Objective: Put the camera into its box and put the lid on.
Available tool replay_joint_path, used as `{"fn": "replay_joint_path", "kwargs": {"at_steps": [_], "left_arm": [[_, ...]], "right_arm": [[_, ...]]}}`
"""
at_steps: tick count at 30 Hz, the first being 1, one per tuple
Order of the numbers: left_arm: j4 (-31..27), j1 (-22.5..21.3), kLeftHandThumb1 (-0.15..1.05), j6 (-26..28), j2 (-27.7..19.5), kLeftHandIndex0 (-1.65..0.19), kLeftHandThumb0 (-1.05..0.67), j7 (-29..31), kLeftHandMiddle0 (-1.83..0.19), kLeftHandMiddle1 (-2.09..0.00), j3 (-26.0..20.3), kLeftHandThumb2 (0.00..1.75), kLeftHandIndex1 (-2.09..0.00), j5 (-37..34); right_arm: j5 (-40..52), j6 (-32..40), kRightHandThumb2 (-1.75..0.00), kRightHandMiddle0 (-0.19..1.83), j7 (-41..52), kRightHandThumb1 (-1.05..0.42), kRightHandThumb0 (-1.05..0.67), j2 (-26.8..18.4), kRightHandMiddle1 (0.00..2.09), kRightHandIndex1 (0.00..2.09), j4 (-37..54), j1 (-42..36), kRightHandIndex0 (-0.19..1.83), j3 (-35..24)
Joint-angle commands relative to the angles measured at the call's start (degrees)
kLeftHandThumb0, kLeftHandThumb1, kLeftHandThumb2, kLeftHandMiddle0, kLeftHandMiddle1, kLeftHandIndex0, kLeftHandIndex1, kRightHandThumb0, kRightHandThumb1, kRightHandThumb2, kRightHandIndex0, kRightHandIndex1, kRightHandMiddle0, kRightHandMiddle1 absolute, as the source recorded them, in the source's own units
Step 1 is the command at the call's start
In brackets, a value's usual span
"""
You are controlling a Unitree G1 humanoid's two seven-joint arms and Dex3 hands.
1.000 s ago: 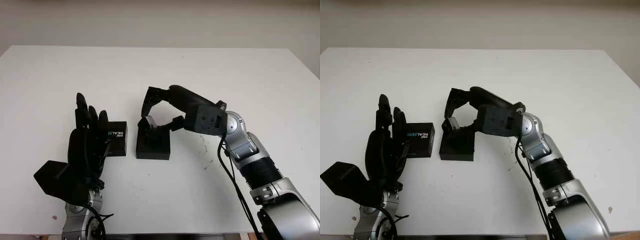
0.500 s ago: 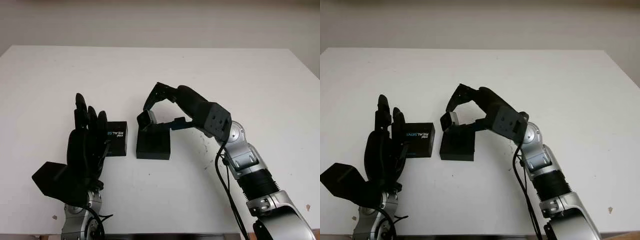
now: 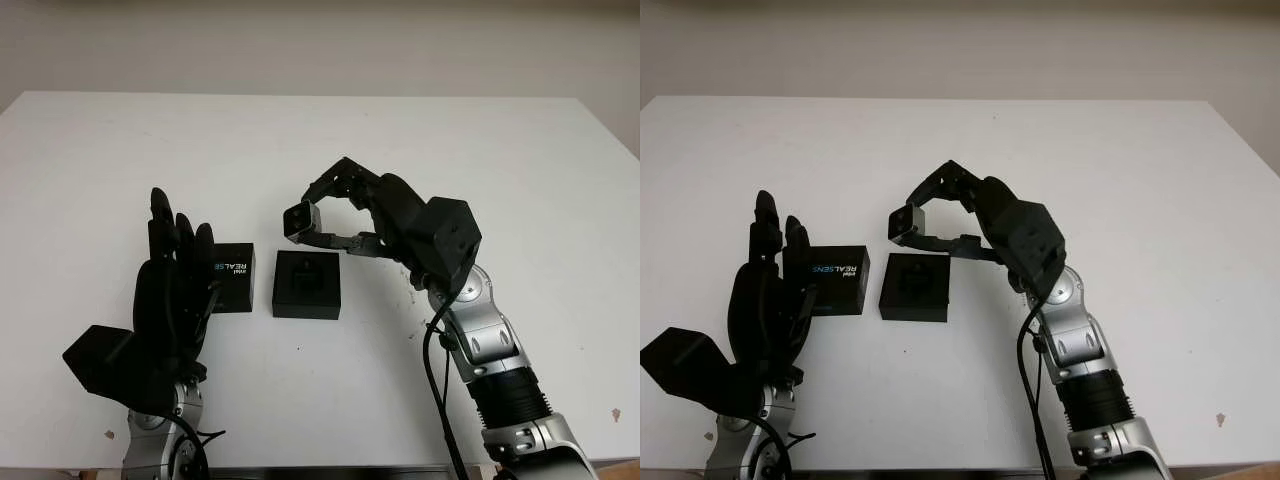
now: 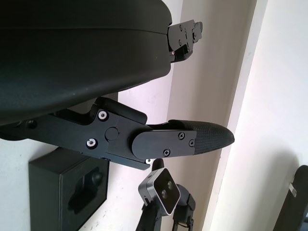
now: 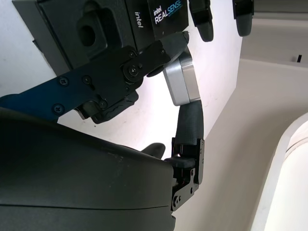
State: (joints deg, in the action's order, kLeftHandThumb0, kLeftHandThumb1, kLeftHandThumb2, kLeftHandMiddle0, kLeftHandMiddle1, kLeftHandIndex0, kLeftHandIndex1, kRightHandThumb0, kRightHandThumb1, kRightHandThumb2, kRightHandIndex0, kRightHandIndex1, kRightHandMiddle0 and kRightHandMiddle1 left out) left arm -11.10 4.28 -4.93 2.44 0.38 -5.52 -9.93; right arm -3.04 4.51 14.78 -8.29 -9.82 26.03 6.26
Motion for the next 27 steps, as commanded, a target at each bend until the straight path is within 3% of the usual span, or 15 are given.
{"fn": "replay_joint_path", "kwargs": {"at_steps": [1,27], "left_arm": [[0.01,0.50,1.05,-0.58,-0.18,0.19,-0.66,0.25,0.19,0.00,-0.14,0.42,0.00,0.15],[0.22,0.34,1.05,-0.22,0.11,0.19,-0.67,-0.05,0.19,-0.02,-0.07,0.41,-0.01,0.61]], "right_arm": [[0.91,0.54,-0.05,0.27,-0.23,-0.99,-0.42,0.68,1.66,0.42,1.62,-0.94,0.12,-0.52],[4.77,8.23,-0.06,0.21,0.08,-1.00,-0.42,1.90,1.68,0.27,6.66,-8.65,0.18,-0.31]]}}
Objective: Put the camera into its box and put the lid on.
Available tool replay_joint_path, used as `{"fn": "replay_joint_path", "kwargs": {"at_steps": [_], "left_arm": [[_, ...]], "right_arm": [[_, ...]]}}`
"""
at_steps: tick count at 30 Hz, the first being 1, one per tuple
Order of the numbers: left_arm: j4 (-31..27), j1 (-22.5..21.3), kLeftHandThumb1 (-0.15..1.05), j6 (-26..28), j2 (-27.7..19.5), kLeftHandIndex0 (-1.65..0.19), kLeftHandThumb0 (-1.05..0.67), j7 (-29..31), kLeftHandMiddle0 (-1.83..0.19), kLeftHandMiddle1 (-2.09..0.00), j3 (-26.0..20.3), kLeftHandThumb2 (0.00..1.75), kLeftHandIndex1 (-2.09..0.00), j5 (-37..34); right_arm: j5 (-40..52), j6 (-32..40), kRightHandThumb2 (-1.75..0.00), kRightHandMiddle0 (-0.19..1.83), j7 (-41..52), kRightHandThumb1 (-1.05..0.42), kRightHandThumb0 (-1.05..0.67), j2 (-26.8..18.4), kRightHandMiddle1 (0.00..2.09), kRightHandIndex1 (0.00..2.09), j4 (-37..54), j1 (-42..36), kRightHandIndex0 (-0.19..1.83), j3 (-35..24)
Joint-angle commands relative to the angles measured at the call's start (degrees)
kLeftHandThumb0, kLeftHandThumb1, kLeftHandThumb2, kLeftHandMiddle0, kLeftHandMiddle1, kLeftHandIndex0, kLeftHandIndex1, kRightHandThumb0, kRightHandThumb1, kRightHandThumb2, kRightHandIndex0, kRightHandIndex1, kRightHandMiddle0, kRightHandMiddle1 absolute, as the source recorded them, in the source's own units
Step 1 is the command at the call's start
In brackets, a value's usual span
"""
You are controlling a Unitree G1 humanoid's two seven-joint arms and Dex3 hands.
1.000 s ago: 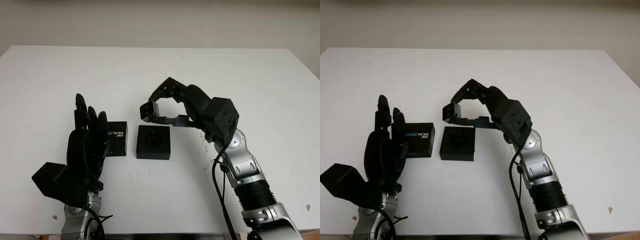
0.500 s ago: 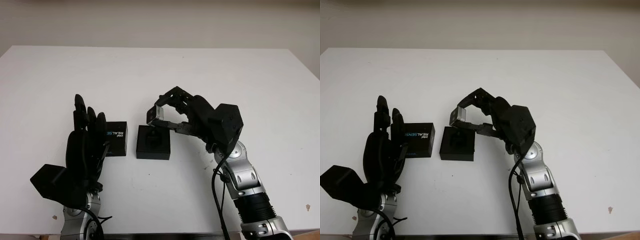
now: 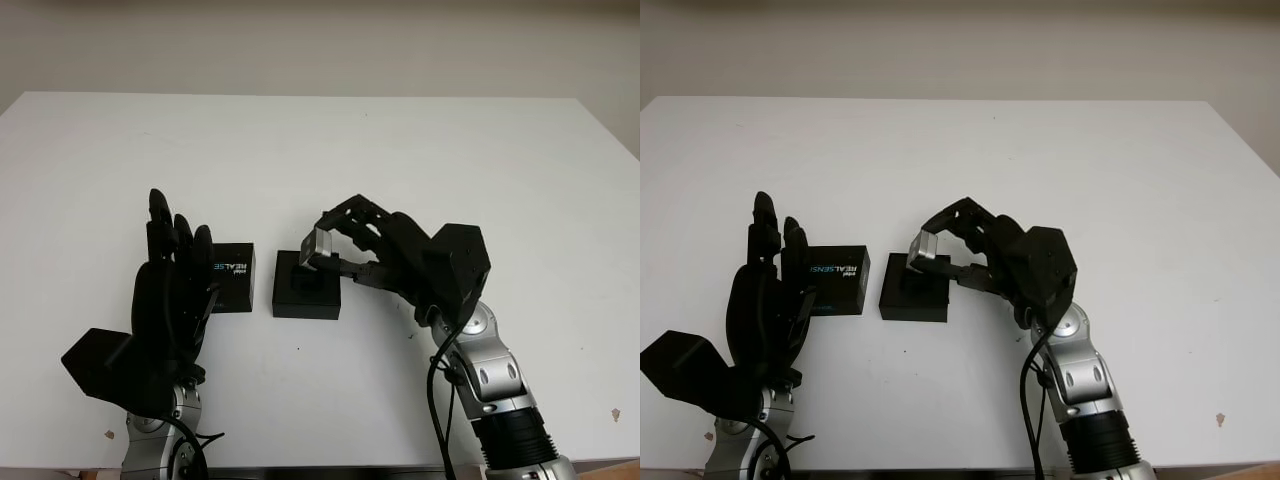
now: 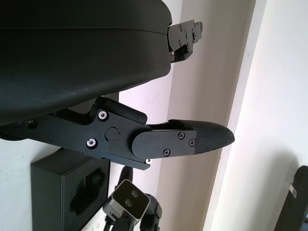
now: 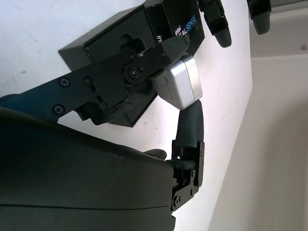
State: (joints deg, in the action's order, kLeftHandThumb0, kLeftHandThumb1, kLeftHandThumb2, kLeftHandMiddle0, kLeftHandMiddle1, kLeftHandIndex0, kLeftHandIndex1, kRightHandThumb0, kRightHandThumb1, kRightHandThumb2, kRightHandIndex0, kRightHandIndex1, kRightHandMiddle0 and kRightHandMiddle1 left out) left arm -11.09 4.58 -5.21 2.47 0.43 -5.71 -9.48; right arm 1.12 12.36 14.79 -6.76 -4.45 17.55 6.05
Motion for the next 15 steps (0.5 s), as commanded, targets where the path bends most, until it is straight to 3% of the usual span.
{"fn": "replay_joint_path", "kwargs": {"at_steps": [1,15], "left_arm": [[0.24,0.02,1.05,0.04,0.11,0.19,-0.67,-0.14,0.19,-0.02,0.15,0.42,-0.01,0.22],[0.83,-0.67,1.05,-0.02,0.01,0.19,-0.66,-0.20,0.19,-0.03,0.11,0.43,-0.02,0.32]], "right_arm": [[0.63,0.47,-0.06,0.21,0.15,-1.00,-0.42,0.44,1.68,0.27,1.20,-0.25,0.18,-0.05],[0.66,-1.40,-0.06,0.17,-0.01,-1.02,-0.43,3.42,1.71,0.22,-3.36,1.06,0.20,0.38]]}}
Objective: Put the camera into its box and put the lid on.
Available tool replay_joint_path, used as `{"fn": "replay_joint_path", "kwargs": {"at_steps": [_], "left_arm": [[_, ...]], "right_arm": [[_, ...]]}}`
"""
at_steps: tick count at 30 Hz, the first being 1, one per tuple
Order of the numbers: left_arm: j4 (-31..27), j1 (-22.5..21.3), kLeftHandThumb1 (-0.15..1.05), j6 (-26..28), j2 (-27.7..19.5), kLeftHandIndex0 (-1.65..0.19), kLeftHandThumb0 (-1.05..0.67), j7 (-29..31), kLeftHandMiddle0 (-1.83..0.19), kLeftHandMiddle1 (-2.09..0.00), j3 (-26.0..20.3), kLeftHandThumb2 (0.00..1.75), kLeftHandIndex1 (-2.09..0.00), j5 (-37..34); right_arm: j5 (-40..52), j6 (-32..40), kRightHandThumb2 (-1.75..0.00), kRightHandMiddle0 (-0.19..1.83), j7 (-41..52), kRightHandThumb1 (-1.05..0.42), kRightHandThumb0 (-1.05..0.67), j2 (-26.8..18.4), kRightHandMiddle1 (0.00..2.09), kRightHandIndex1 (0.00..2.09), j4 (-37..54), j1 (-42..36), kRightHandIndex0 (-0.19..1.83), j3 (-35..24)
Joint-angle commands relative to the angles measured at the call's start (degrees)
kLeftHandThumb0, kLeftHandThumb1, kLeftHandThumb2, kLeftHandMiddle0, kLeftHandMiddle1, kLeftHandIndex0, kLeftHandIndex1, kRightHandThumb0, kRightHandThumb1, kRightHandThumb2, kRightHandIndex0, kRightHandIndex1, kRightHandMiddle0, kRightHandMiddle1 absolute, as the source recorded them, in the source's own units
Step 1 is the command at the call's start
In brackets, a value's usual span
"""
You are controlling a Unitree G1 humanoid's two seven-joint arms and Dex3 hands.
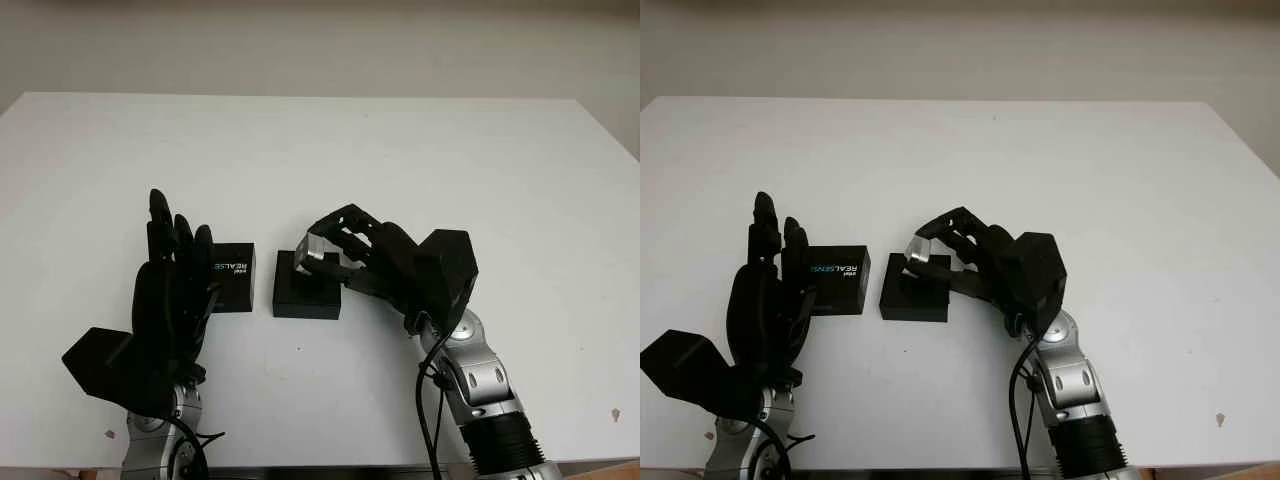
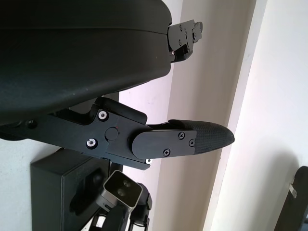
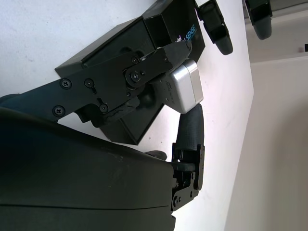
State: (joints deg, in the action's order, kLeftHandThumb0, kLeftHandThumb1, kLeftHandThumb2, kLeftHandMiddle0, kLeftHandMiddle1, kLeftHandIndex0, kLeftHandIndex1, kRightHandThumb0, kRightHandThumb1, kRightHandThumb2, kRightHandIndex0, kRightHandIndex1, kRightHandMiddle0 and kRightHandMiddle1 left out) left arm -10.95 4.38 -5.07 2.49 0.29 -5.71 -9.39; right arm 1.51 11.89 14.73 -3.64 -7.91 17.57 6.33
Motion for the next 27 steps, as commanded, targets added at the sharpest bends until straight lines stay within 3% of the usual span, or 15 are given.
{"fn": "replay_joint_path", "kwargs": {"at_steps": [1,27], "left_arm": [[0.68,-0.54,1.05,-0.01,0.04,0.19,-0.66,-0.26,0.19,-0.03,0.10,0.43,-0.02,0.40],[0.87,-0.63,1.05,-0.24,0.27,0.19,-0.67,-0.35,0.19,-0.02,0.21,0.42,-0.02,0.22]], "right_arm": [[0.30,-0.78,-0.06,0.17,0.11,-1.02,-0.43,0.43,1.72,0.22,-0.09,1.33,0.20,0.12],[-2.04,-3.07,-0.05,0.18,0.72,-1.01,-0.44,0.90,1.81,0.23,-3.22,1.61,0.21,2.76]]}}
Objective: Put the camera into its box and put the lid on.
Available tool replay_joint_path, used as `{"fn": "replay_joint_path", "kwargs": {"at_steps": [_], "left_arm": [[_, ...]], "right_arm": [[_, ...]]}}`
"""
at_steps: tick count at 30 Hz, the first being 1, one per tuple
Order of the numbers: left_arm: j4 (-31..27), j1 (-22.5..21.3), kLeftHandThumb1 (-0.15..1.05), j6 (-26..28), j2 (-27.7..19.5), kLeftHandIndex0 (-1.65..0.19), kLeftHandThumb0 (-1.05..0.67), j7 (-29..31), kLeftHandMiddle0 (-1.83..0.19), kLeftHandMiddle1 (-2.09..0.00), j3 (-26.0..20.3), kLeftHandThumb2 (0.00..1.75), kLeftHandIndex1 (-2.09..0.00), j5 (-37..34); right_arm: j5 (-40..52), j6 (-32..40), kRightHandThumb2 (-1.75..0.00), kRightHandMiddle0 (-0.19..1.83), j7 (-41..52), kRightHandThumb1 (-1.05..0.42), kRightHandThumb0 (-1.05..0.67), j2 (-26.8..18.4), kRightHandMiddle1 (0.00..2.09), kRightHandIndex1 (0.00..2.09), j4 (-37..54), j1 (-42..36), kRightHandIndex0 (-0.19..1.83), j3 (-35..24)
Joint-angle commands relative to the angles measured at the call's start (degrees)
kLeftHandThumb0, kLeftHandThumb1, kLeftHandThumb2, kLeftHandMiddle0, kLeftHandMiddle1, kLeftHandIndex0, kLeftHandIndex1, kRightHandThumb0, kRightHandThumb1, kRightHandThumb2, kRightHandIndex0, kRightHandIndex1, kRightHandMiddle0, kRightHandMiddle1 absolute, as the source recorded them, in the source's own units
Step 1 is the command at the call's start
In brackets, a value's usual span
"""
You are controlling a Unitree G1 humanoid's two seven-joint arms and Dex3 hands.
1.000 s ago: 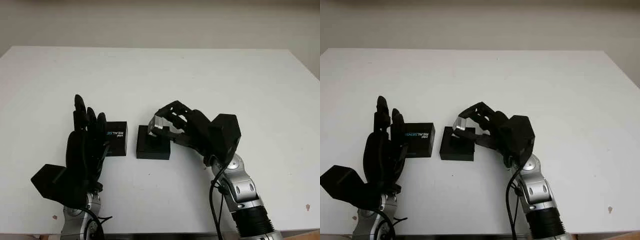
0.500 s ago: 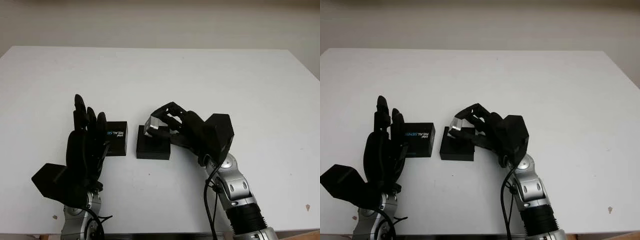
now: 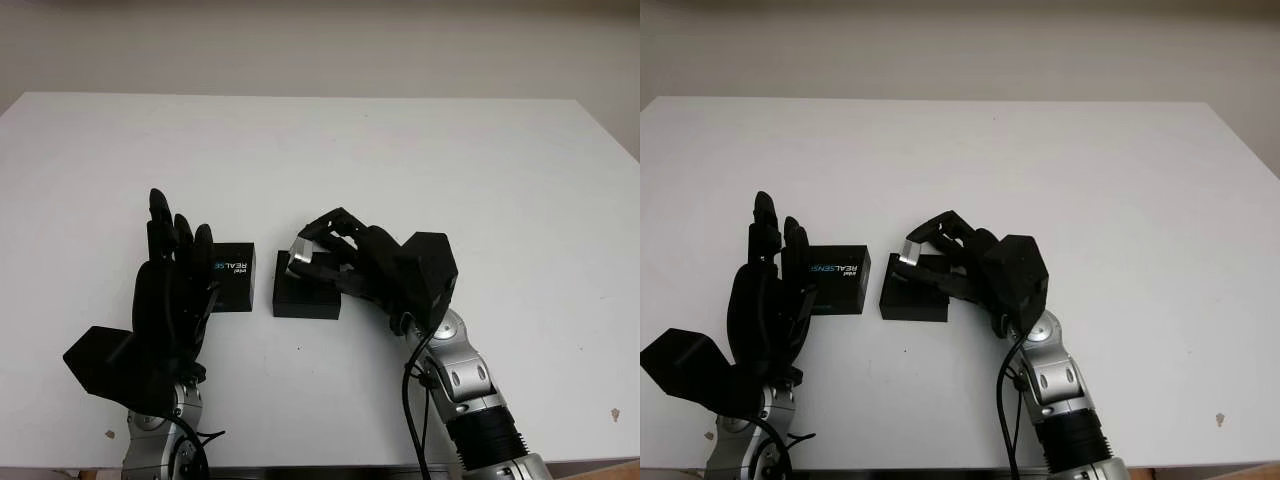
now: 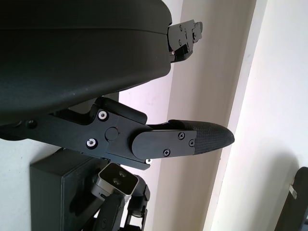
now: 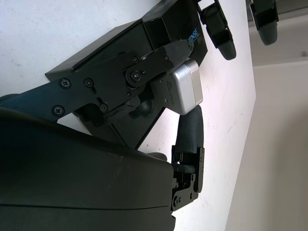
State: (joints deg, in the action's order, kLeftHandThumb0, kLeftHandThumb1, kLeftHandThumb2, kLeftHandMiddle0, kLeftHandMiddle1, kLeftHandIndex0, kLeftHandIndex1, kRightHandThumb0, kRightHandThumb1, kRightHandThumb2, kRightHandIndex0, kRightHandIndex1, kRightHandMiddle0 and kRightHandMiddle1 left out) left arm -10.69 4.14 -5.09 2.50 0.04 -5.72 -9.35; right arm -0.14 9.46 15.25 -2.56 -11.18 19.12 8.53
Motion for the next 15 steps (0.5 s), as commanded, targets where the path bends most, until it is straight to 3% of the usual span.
{"fn": "replay_joint_path", "kwargs": {"at_steps": [1,15], "left_arm": [[0.50,-0.34,1.05,-0.11,0.33,0.19,-0.67,-0.10,0.19,-0.03,0.19,0.42,-0.02,0.02],[0.10,-0.01,1.05,0.09,0.30,0.19,-0.67,-0.26,0.19,-0.04,0.14,0.41,-0.04,0.01]], "right_arm": [[-0.53,-0.66,-0.06,0.18,0.27,-1.01,-0.45,-0.30,1.81,0.23,0.15,-0.05,0.20,0.64],[-1.45,-1.47,-0.05,0.18,0.64,-1.02,-0.45,-1.28,1.80,0.21,0.67,-1.02,0.19,0.80]]}}
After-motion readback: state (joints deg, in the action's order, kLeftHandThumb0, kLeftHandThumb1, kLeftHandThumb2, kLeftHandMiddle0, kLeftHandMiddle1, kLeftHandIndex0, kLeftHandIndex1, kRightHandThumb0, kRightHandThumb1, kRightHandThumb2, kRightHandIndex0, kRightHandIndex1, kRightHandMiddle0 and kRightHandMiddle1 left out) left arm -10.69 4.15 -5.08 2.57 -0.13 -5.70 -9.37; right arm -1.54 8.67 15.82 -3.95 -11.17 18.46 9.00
